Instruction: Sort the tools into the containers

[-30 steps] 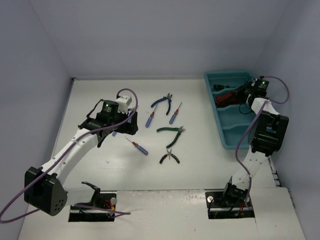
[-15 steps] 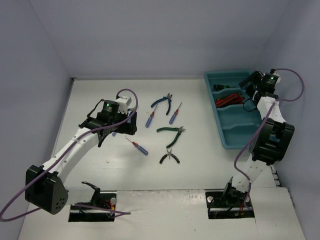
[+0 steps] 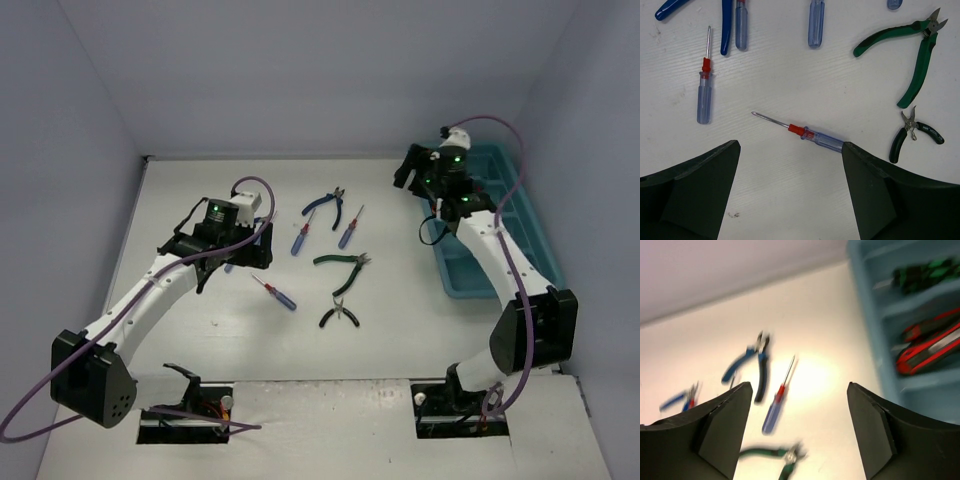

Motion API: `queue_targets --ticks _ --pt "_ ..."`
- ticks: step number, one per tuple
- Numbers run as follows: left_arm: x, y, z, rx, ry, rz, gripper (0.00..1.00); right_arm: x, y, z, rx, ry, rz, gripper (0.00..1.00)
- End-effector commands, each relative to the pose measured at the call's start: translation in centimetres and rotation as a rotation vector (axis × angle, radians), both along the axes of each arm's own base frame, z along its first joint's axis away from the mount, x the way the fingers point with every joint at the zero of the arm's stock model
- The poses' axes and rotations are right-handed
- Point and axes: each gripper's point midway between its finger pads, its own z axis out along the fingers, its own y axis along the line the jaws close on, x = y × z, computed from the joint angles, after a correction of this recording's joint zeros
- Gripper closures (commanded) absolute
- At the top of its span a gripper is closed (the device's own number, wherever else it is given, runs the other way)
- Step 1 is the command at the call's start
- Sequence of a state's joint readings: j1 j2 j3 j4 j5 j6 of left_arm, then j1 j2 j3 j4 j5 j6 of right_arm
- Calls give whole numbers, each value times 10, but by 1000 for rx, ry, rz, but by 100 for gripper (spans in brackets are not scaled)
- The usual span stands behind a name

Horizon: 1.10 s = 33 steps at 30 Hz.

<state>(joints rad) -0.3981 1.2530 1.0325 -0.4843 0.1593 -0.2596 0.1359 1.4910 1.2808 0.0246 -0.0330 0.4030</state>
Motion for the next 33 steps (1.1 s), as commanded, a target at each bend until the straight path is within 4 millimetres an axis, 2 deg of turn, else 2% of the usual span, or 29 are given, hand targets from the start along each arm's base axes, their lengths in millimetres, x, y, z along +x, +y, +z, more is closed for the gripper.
queue_targets --ticks 1,2,4,7,11,14,18,21,24,30,33 --pt "9 -1 32 -36 -76 14 19 -45 67 -55 -74 158 127 28" --pt "8 0 34 -37 -81 14 19 -60 85 -73 -100 209 177 29" --pt "6 0 41 -40 -93 12 19 -88 107 -101 -152 293 238 29" --pt "3 4 52 -39 -112 17 19 -132 117 -141 -202 427 275 31" --pt "0 8 65 -36 -139 23 19 -182 126 -168 -200 555 328 32" --pt "-3 10 67 -23 -144 14 19 -211 124 -189 -260 645 346 34" --pt "-6 13 67 -8 -146 6 19 -244 138 -216 -307 732 421 39" --pt "-7 11 68 -15 -147 -1 19 -255 144 -233 -352 777 446 42" --pt "-9 11 67 -18 -143 -6 19 -257 149 -239 -383 783 461 50" --pt "-13 13 64 -12 -138 -11 19 -258 149 -251 -424 803 474 57" --pt "-14 14 62 -3 -134 -11 19 -261 151 -253 -420 810 485 77"
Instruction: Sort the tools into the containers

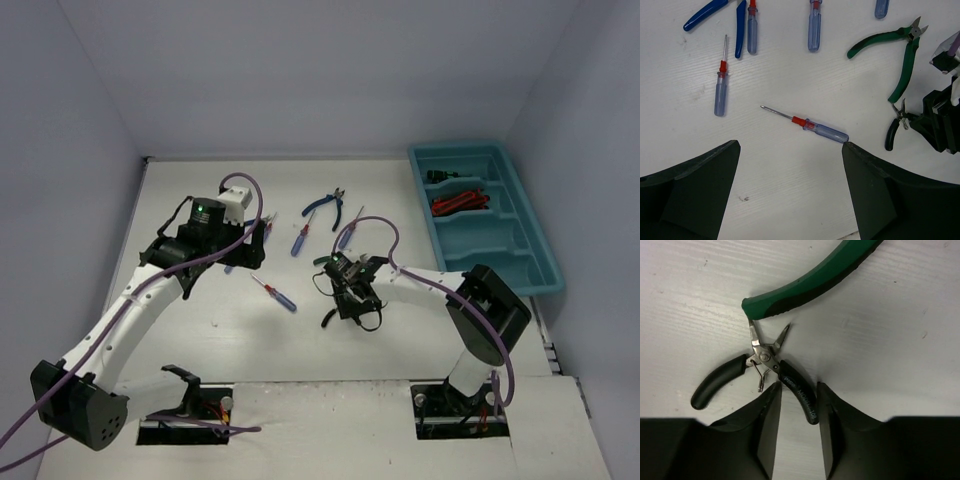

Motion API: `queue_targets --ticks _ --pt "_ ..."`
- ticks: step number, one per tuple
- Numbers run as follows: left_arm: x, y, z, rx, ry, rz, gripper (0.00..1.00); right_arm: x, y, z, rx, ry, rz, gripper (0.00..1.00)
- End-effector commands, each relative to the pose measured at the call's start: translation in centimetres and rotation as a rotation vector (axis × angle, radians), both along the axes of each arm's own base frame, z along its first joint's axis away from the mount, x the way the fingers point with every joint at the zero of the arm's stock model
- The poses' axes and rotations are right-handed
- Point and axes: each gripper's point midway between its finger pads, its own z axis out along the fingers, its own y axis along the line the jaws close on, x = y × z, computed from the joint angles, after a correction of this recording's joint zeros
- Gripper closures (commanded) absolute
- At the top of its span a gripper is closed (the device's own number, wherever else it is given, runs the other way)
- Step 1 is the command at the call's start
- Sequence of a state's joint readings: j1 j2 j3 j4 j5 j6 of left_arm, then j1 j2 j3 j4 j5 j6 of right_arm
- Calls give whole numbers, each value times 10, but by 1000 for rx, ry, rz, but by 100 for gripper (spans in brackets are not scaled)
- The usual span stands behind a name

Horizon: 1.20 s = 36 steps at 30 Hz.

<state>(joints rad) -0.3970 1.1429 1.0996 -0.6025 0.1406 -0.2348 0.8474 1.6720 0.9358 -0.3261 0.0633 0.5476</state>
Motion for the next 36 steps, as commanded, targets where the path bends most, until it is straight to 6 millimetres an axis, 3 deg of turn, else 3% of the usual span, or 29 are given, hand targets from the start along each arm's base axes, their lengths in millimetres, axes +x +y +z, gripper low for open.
queue_targets --ticks 1,3,6,8,11,14,16,17,19,22,24,29,34,36 --pt "2 4 19 -5 -67 -3 19 -5 -3 -8 -33 20 2 86" --pt "2 4 20 -1 -71 -4 19 -1 0 2 -17 -10 1 95" --pt "3 4 21 -3 -73 -1 19 12 12 30 53 -81 -13 100" --pt "4 3 24 -9 -75 -3 19 25 23 59 118 -147 -27 100" --pt "7 1 28 -18 -82 -3 19 48 23 107 201 -261 -94 100" --pt "8 0 29 -18 -82 -3 19 80 -6 147 254 -369 -236 100" --pt "8 0 28 -20 -78 -3 19 100 -37 173 275 -449 -351 100" --pt "8 0 28 -20 -77 -1 19 102 -42 182 290 -472 -365 100" --pt "7 -1 28 -25 -74 1 19 123 -94 202 286 -547 -523 100" --pt "7 -2 27 -33 -70 2 19 144 -165 206 277 -573 -733 100" --pt "7 -2 27 -35 -70 3 19 154 -200 208 274 -590 -832 100" --pt "5 0 30 -36 -78 9 19 178 -264 195 339 -606 -1038 100" --pt "2 1 31 -45 -83 15 19 192 -296 146 384 -551 -1131 100" --pt "1 2 31 -48 -84 19 19 197 -299 141 395 -550 -1118 100"
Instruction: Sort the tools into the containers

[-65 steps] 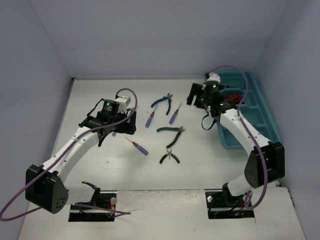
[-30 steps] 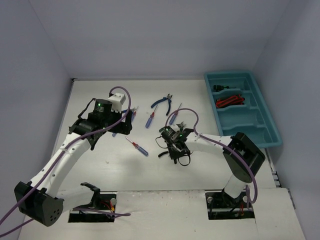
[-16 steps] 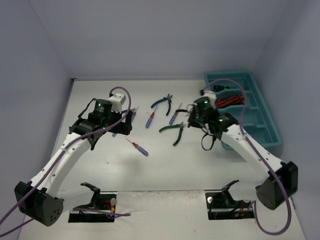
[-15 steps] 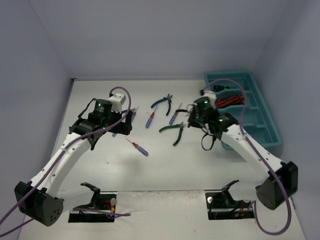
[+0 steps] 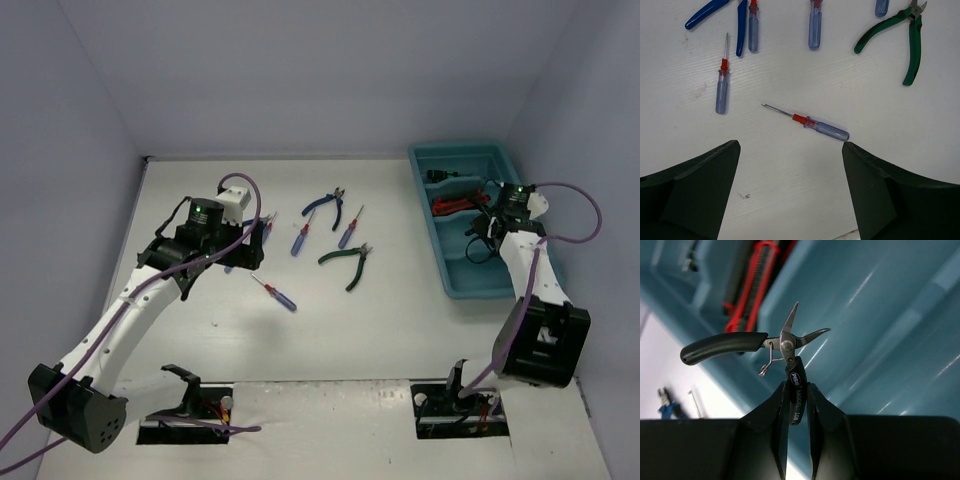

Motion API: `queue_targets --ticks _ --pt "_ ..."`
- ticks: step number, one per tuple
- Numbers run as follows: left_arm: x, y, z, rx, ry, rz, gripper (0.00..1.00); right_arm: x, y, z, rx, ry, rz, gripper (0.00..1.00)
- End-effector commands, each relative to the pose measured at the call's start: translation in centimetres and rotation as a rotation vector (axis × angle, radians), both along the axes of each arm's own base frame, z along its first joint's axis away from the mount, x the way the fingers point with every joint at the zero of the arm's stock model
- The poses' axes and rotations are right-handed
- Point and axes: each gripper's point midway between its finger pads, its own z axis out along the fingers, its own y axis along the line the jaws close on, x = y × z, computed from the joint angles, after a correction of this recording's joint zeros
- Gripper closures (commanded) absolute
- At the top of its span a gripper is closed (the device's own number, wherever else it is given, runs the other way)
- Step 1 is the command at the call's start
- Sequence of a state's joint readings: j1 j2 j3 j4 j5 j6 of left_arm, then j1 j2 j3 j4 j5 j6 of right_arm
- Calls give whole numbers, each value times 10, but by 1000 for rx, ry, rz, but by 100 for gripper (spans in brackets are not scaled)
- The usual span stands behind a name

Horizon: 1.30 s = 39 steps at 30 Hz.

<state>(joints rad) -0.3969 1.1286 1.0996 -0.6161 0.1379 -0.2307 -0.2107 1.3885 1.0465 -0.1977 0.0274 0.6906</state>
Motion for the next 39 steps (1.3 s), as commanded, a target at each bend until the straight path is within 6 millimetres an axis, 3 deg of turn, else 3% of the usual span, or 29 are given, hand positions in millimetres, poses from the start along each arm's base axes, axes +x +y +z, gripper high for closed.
queue_targets --ticks 1,5,7,12,14,16,19,22,27,31,36,39 --pt "3 0 28 -56 -79 21 19 29 -2 -15 66 -73 35 100" --pt "0 1 25 -56 -75 25 19 40 -6 -41 68 -54 65 99" --pt "-1 1 24 -59 -72 26 19 42 -7 -50 61 -34 78 93" --pt "-1 0 21 -59 -63 28 19 41 -6 -60 57 -10 105 58" --pt "-1 0 20 -59 -57 31 19 40 -8 -55 42 -17 108 43" --pt "-1 0 18 -60 -52 32 19 38 -9 -45 21 -34 111 37" --pt "-1 -2 17 -69 -44 33 19 37 -7 -31 7 -54 119 33" --pt "-1 -5 13 -75 -26 30 19 38 2 -4 -39 -93 153 31" --pt "3 -10 13 -88 -12 22 19 46 70 55 -142 -182 353 31" --pt "11 -18 9 -106 8 13 19 39 128 74 -154 -227 511 31" --pt "26 -26 -1 -98 50 13 19 25 184 65 -116 -219 655 31" --pt "37 -28 -9 -82 78 32 19 9 221 34 -68 -147 699 31"
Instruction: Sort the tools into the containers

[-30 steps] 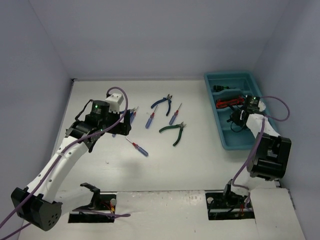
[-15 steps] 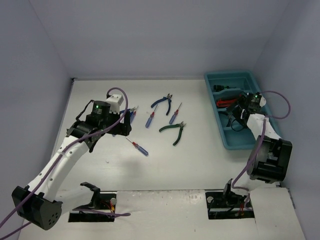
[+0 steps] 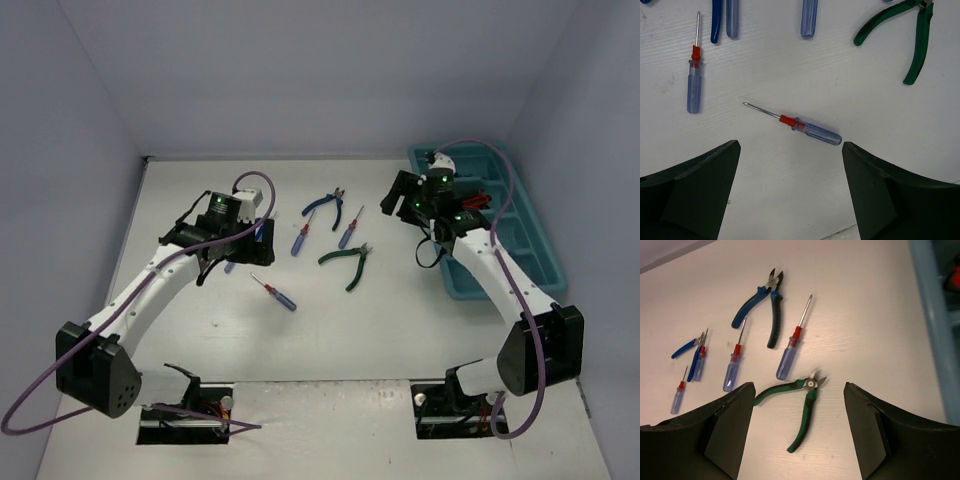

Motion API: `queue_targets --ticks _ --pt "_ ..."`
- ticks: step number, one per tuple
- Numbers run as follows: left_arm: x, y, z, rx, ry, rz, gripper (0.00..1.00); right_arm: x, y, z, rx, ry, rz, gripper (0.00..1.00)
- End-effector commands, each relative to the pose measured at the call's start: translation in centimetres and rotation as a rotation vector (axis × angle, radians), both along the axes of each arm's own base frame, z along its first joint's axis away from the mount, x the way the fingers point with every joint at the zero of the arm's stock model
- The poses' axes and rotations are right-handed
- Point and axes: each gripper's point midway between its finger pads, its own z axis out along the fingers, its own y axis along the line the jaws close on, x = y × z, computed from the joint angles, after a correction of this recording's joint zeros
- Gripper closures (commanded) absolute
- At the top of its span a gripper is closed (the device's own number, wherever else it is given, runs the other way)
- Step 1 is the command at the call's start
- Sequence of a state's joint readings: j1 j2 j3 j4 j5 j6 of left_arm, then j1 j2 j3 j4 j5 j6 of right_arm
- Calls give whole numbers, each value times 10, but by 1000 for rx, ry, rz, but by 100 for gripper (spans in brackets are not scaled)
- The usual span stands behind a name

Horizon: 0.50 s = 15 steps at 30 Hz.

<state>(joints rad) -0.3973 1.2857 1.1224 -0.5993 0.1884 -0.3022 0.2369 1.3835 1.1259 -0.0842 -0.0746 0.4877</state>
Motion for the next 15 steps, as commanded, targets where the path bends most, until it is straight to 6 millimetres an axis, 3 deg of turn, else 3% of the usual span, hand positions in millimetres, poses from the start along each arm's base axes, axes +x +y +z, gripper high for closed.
queue_targets --ticks 1,4,9,15 --pt "27 -11 22 -49 -57 30 19 -19 42 -30 11 78 45 31" --pt "28 -13 14 -53 -27 47 19 -33 62 -61 21 163 39 31" --pt "27 -9 4 -39 -2 67 19 -47 78 -109 2 275 -45 32" --pt "21 -4 2 -29 -5 71 20 -56 74 -154 -41 370 -137 35"
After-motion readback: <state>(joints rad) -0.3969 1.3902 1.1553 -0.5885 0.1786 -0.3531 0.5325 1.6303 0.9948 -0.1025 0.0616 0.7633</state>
